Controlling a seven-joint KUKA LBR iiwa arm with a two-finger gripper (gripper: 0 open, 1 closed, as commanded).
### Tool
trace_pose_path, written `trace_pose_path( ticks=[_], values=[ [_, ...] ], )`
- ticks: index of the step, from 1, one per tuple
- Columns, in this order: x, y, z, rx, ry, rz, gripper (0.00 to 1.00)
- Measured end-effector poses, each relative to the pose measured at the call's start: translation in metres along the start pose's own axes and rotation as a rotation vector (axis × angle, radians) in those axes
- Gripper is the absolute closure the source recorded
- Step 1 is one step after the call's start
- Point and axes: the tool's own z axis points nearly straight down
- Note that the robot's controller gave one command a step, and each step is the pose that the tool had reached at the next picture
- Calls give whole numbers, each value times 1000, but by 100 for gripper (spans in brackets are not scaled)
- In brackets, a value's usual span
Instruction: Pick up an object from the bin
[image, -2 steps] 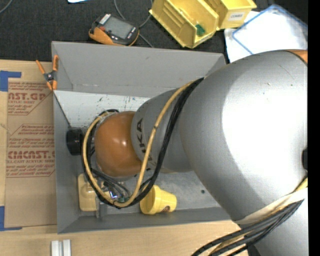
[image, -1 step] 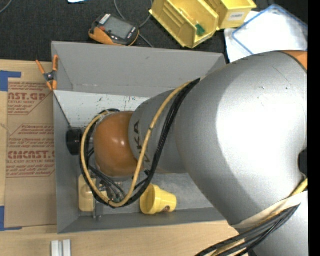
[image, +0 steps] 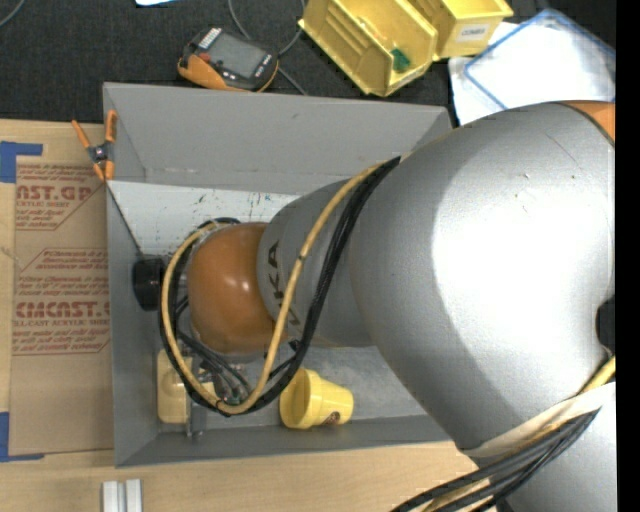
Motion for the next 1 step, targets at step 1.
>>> trace_pose_path(
  ticks=[1],
  values=[
    [0, 0, 0, 0, 0, 0, 100]
  ],
)
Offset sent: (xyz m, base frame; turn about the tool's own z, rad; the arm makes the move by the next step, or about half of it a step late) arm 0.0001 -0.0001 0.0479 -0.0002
